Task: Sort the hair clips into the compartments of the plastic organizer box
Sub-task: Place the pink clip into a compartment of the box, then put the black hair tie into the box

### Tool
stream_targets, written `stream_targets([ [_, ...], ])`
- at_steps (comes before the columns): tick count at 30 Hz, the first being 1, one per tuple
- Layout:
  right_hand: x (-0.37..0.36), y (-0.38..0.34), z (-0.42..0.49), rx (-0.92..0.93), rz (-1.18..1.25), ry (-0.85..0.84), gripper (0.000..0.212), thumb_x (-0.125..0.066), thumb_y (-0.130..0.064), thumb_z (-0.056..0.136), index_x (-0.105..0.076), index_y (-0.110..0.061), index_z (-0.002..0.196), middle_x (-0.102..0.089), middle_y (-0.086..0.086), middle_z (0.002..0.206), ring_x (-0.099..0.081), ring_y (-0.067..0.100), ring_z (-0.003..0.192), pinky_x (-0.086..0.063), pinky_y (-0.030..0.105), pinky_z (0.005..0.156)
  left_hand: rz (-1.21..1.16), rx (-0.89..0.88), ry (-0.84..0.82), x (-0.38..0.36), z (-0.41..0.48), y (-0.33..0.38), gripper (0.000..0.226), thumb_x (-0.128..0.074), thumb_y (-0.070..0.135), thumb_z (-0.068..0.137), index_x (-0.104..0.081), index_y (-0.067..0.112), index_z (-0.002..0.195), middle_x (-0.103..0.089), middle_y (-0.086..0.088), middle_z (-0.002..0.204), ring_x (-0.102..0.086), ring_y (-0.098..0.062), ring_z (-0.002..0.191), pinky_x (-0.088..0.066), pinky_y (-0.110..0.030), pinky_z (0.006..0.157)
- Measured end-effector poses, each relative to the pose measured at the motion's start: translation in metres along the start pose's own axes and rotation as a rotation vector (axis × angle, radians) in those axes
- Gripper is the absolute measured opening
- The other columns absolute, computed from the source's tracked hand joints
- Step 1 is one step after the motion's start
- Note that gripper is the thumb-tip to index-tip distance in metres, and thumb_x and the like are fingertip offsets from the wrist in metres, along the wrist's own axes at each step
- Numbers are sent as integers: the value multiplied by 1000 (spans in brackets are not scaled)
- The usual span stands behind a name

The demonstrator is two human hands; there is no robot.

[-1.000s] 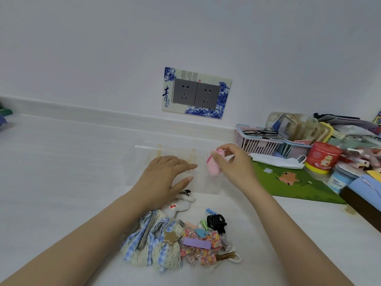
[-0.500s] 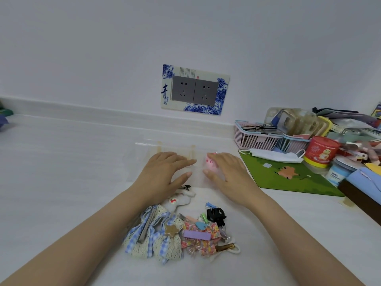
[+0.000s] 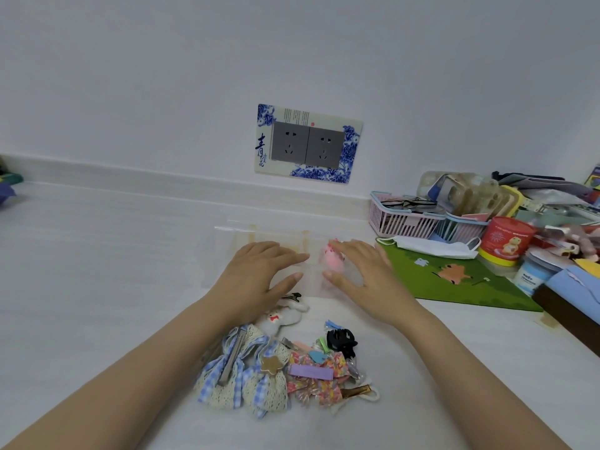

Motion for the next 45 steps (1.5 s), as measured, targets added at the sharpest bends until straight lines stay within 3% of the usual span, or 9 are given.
stream_targets([
  [6,0,-3,0,-10,-77,-40,59,-34,-61,89,-37,-30,139,-35,-10,150,-15,10,144,6,38,118,-7,0,2,0,0,1,61,-15,62,85,-41,41,136,-49,13,139,-33,-12,134,-20,-28,106],
  [11,12,-12,-17,31,72,62,50,-45,-48,91,-39,-31,138,-40,-11,143,-26,6,136,-9,31,116,-68,-25,8,17,-9,9,60,-21,62,85,-44,37,135,-47,11,142,-34,-10,135,-20,-25,108],
  [15,29,-14,-48,-32,384,30,24,-59,-37,87,-63,-28,109,-62,-14,114,-52,-3,105,-36,11,89,-320,4,-76,36,-35,31,47,-40,64,84,-53,42,123,-51,25,129,-41,7,122,-31,-18,100],
  [18,20,-8,-65,-114,457,-129,14,-65,-35,83,-70,-22,89,-69,-6,96,-55,5,82,-37,10,65,-439,23,-239,34,-53,47,44,-55,65,77,-58,43,114,-53,31,120,-42,14,117,-36,-14,97],
  [21,8,-6,-75,-169,495,-127,18,-70,-38,79,-69,-21,86,-68,0,90,-50,5,72,-37,11,63,-453,12,-288,26,-62,64,45,-66,62,69,-60,43,109,-56,29,111,-48,14,107,-41,-7,82],
  [25,-2,-11,-81,-237,561,-138,22,-73,-38,76,-69,-21,89,-57,-10,75,-45,7,69,-37,20,66,-372,-34,-234,11,-61,71,30,-64,60,74,-64,33,87,-66,13,87,-60,-3,98,-51,-28,76],
  [29,-4,-11,-82,-274,593,-125,24,-74,-37,75,-69,-18,89,-59,-12,72,-45,10,70,-37,24,67,-358,37,-158,7,-52,59,31,-64,56,78,-62,25,72,-65,7,63,-56,-3,60,-46,-32,62],
  [38,0,-6,-83,-248,741,-31,23,-77,-23,74,-64,-14,91,-67,-3,86,-59,8,79,-41,6,67,-296,138,-24,11,-40,40,26,-67,48,78,-60,23,79,-61,14,76,-51,-5,75,-36,-24,60],
  [45,25,-17,-40,-129,877,196,21,-73,-12,77,-60,-13,95,-68,-3,96,-71,14,81,-47,10,65,-104,-31,176,36,-28,18,46,-38,54,88,-59,27,119,-60,8,121,-50,-10,113,-35,-25,93],
])
Point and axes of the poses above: each hand's wrist, its own z-axis towards the middle knuckle, its own x-axis out of the back of the hand, y = z × x, the point moved 3 cm from there along z, towards the middle knuckle
